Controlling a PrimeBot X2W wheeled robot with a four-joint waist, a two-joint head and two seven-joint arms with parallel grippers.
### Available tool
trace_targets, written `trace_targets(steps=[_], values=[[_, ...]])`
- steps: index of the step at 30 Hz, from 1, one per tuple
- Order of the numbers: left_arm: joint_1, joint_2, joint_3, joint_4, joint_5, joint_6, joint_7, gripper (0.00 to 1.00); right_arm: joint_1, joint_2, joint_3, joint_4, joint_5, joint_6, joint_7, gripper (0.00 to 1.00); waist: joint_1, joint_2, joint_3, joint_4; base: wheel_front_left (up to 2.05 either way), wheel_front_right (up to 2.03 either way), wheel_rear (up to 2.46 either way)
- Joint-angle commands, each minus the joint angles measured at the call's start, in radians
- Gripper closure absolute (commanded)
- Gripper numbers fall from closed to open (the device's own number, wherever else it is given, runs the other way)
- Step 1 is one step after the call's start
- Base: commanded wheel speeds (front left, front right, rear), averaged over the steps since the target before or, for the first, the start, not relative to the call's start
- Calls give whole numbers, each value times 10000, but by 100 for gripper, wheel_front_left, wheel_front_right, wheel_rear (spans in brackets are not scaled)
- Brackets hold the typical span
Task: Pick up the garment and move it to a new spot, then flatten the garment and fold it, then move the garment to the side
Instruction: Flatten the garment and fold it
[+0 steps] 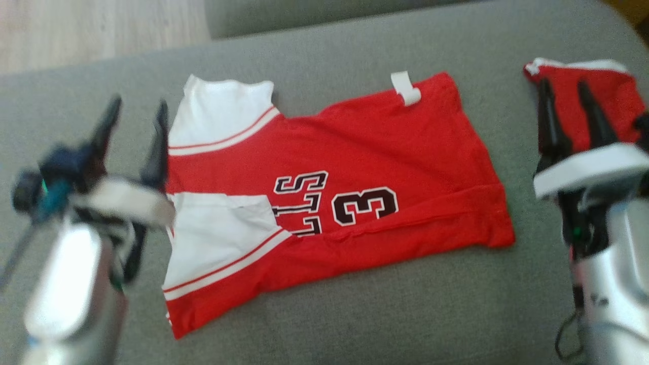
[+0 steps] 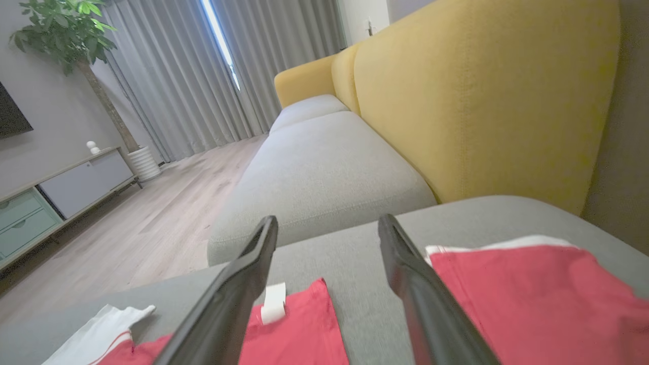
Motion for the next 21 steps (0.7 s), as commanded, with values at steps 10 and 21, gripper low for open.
trace_targets(steps=[10, 21], values=[[-4690, 1444, -248, 3032, -726, -1068, 2344, 0, -2210, -310, 1123, -670, 117, -9, -463, 0, -1, 0, 2251, -549, 0, 0, 0], [-7002, 2282, -2061, 5234, -1909, -1134, 3807, 0, -2793, -106, 1678, -874, 461, -9, -1001, 0, -1, 0, 3430, -1041, 0, 0, 0]])
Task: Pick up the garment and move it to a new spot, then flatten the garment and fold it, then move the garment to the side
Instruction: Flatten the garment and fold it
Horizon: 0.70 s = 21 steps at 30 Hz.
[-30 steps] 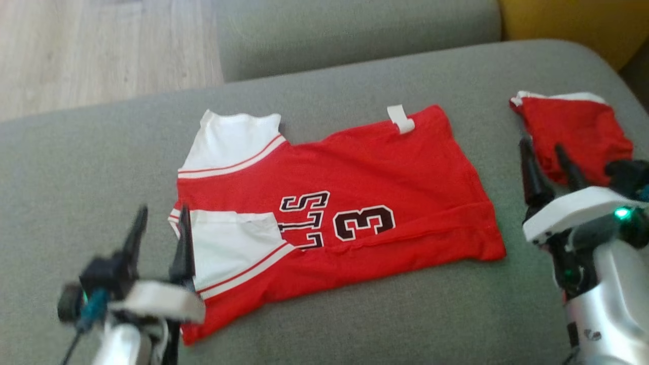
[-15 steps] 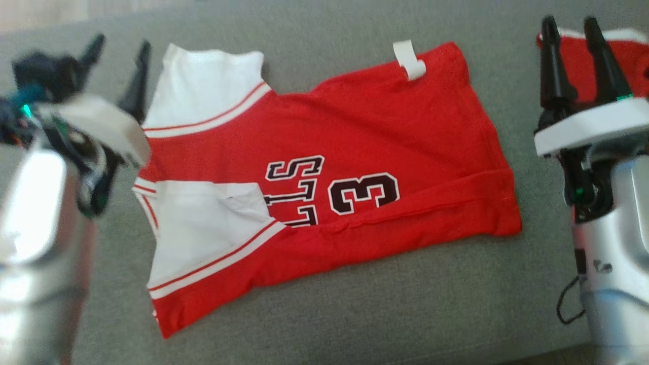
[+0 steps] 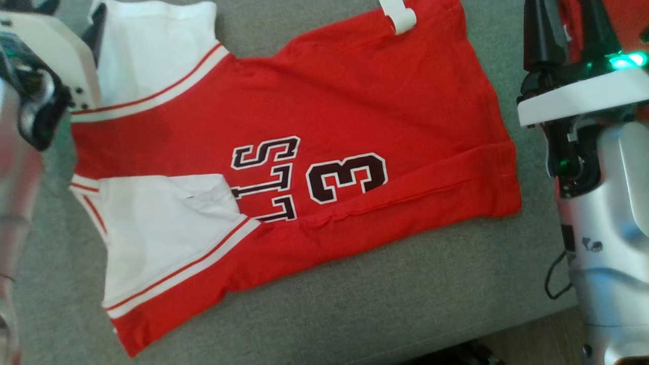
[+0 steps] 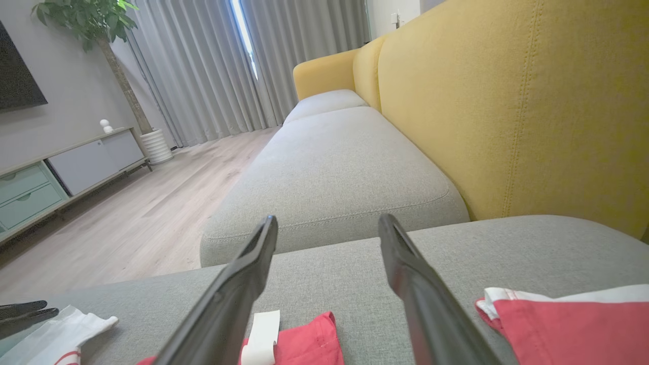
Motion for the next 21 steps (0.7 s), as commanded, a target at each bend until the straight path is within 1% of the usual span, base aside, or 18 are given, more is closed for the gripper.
trace_targets(steps=[1, 6, 13, 17, 18, 19, 20, 21], values=[[-618, 659, 143, -124, -51, 20, 112, 0, -298, 105, 158, -455, 99, -9, -96, 0, -1, 0, 260, -184, 0, 0, 0], [-1179, 883, -675, 498, -474, 19, 498, 0, -245, 158, 144, -694, 151, -9, -181, 0, -1, 0, 493, -342, 0, 0, 0], [-1298, 1065, -1743, 479, -1418, 18, 644, 0, -207, 234, -169, -554, -67, -9, -120, 0, -1, 0, 462, -373, 0, 0, 0], [-1268, 1193, -2382, 379, -2060, 18, 1096, 0, -221, 314, -227, -491, -149, -9, -58, 0, -1, 0, 414, -361, 0, 0, 0], [-1267, 1237, -2512, 374, -2232, 18, 1261, 13, -235, 328, -227, -488, -154, -9, -51, 0, -1, 0, 410, -361, 0, 0, 0], [-1274, 1280, -2642, 360, -2376, 18, 1408, 58, -249, 339, -228, -485, -158, -9, -46, 0, -1, 0, 408, -360, 0, 0, 0], [-1284, 1321, -2769, 331, -2497, 18, 1508, 100, -260, 348, -229, -481, -162, -9, -41, 0, -1, 0, 404, -357, 0, 0, 0], [-1297, 1359, -2873, 308, -2603, 18, 1559, 100, -268, 353, -223, -471, -162, -9, -24, 0, -1, 0, 396, -350, 0, 0, 0]])
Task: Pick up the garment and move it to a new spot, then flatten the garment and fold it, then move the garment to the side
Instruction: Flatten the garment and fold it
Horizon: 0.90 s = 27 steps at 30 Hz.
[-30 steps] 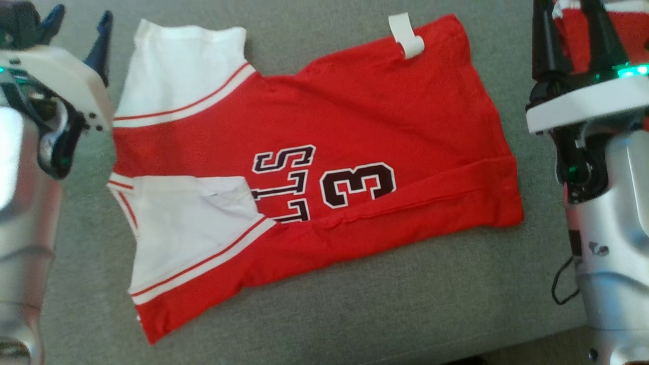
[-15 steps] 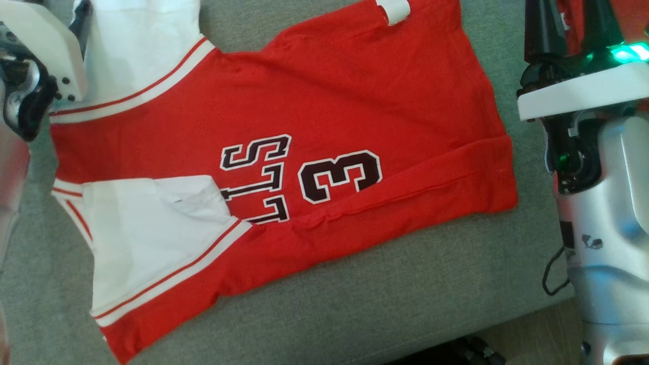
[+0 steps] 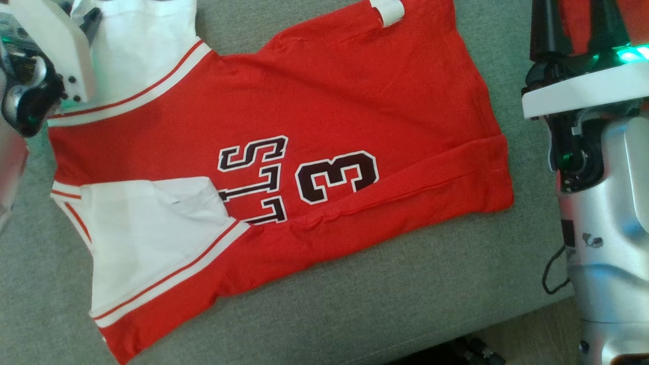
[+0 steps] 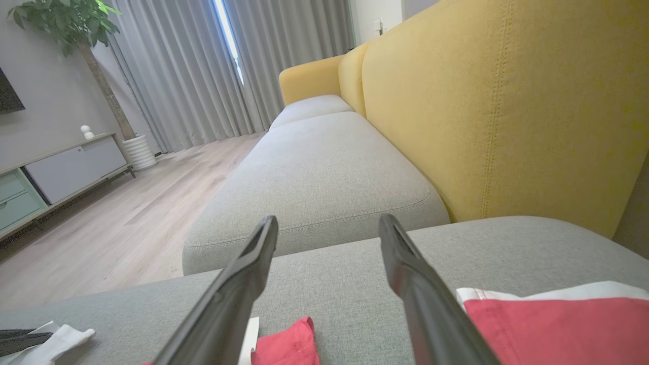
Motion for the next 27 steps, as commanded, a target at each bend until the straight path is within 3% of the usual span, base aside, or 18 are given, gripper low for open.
trace_targets(steps=[1, 11, 17, 27], values=[[-50, 488, 11, -63, -104, 18, 185, 100, -131, 86, 120, -254, -27, -9, 93, 0, 1, 0, -19, 23, 0, 0, 0], [-305, 83, 61, -164, -166, 18, -2417, 100, -542, -578, 413, 612, -86, -9, 1151, 0, 1, 0, -561, 670, 0, 0, 0], [-144, -338, -25, -708, -109, 18, -3909, 100, -1034, -1599, 1184, 1659, -42, -9, 2097, 0, 1, 0, -1050, 1500, 0, 0, 0], [366, -774, -385, -2115, 2, 67, -4459, 100, -1693, -3305, 3054, 3804, 629, -9, 3219, 0, 1, 0, -1206, 2801, 0, 0, 0]])
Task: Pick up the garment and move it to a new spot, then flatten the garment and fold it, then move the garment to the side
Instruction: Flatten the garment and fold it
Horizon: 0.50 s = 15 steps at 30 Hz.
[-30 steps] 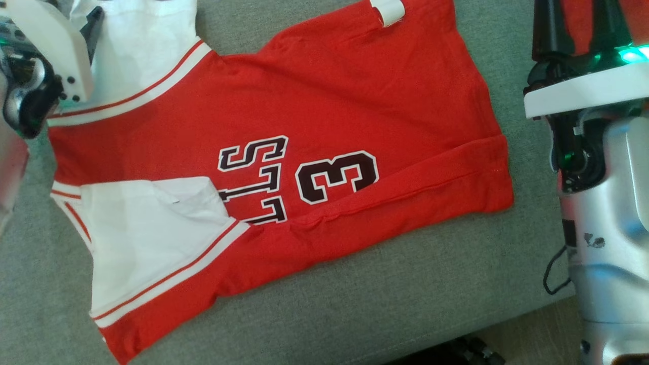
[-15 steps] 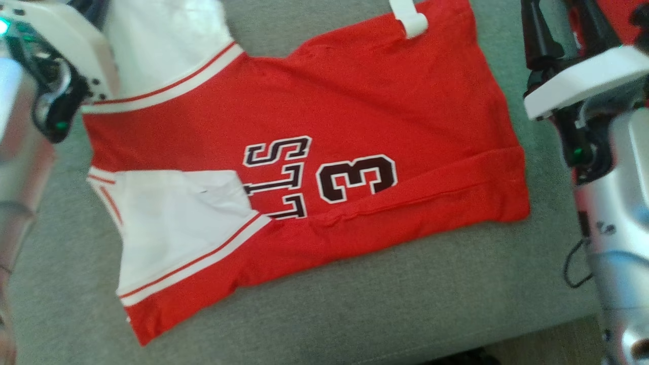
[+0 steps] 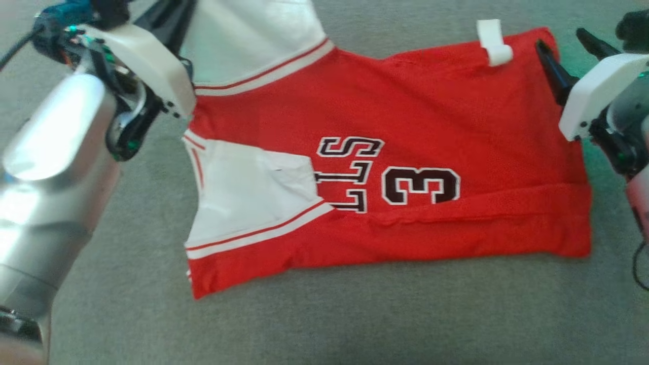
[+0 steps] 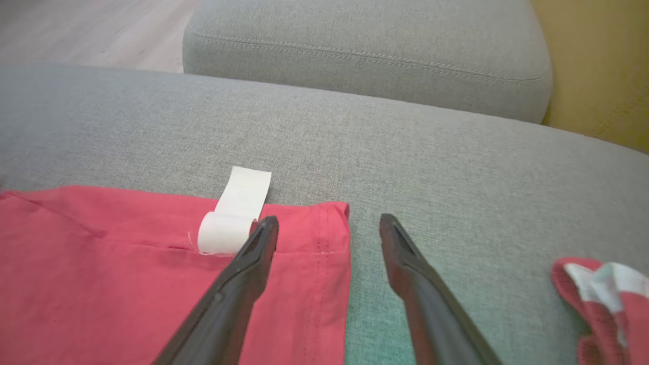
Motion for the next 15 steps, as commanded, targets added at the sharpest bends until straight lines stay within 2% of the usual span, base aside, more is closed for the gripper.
trace_targets(steps=[1, 6, 15], values=[[-312, 285, 284, -454, 93, 69, -85, 100, -274, -298, 240, -57, 152, -9, 43, 0, 1, 0, 10, 328, 0, 0, 0], [-160, 258, 110, -1084, 93, 128, 126, 100, -744, -622, 785, 787, 362, -9, 122, 0, 1, 0, 203, 563, 0, 0, 0], [-203, 287, 33, -1594, 60, 266, 367, 100, -1504, -686, 1768, 1909, 653, -9, 329, 0, 1, 0, 534, 723, 0, 0, 0]])
